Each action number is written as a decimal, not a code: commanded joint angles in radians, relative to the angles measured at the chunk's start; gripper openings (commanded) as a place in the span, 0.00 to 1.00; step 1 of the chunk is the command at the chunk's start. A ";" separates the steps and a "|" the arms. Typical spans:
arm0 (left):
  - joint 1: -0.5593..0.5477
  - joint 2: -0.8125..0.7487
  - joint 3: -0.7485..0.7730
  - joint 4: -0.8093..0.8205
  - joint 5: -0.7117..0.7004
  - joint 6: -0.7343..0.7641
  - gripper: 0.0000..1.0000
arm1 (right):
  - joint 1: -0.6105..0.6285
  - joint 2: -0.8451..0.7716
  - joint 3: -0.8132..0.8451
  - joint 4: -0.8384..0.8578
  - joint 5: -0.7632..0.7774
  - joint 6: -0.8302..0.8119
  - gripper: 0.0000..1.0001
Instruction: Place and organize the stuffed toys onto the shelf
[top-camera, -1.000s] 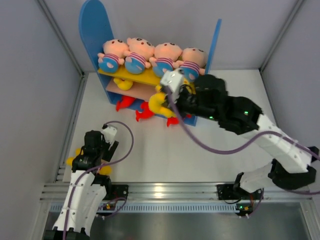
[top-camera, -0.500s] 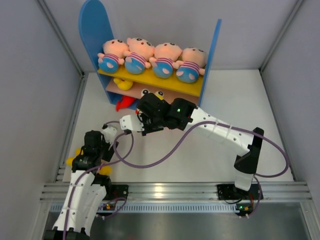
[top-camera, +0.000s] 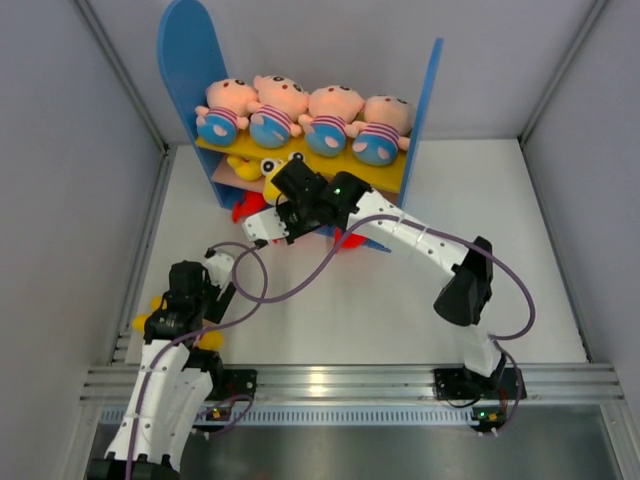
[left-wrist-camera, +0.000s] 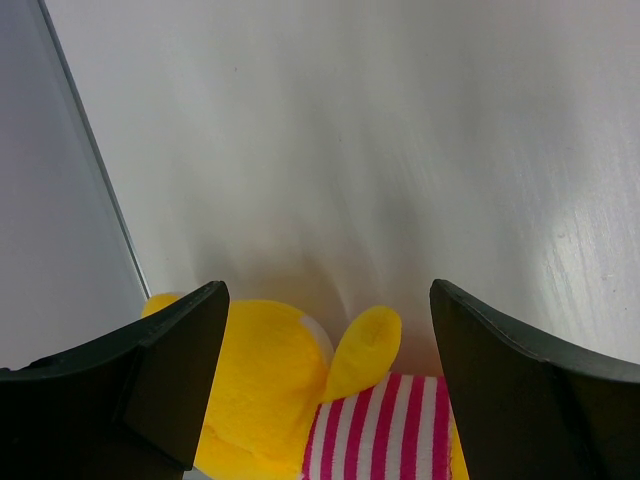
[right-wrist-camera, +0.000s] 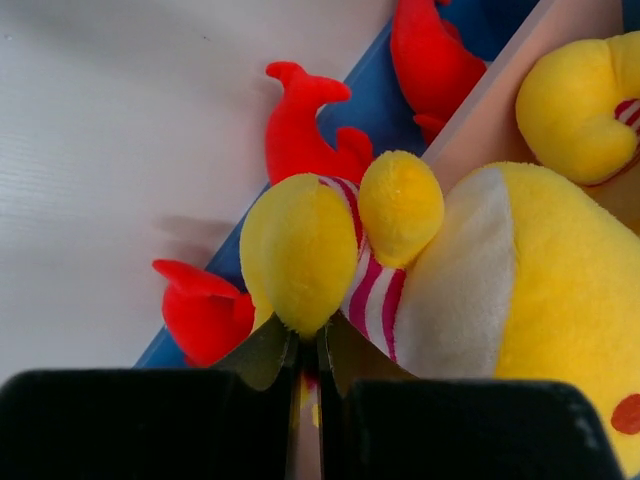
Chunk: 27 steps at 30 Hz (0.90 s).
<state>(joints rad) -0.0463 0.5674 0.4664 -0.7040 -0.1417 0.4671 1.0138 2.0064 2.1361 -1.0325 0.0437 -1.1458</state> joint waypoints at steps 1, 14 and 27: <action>0.006 0.000 -0.009 0.017 0.014 0.005 0.88 | -0.046 0.006 0.061 0.098 -0.088 -0.048 0.00; 0.006 -0.001 -0.009 0.015 0.017 0.005 0.88 | -0.159 0.097 0.049 0.157 -0.136 0.083 0.00; 0.006 -0.003 -0.009 0.015 0.019 0.007 0.88 | -0.113 0.012 -0.082 0.146 -0.220 0.130 0.00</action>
<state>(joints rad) -0.0463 0.5674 0.4664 -0.7036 -0.1349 0.4675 0.8810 2.1006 2.0560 -0.9173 -0.1528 -1.0363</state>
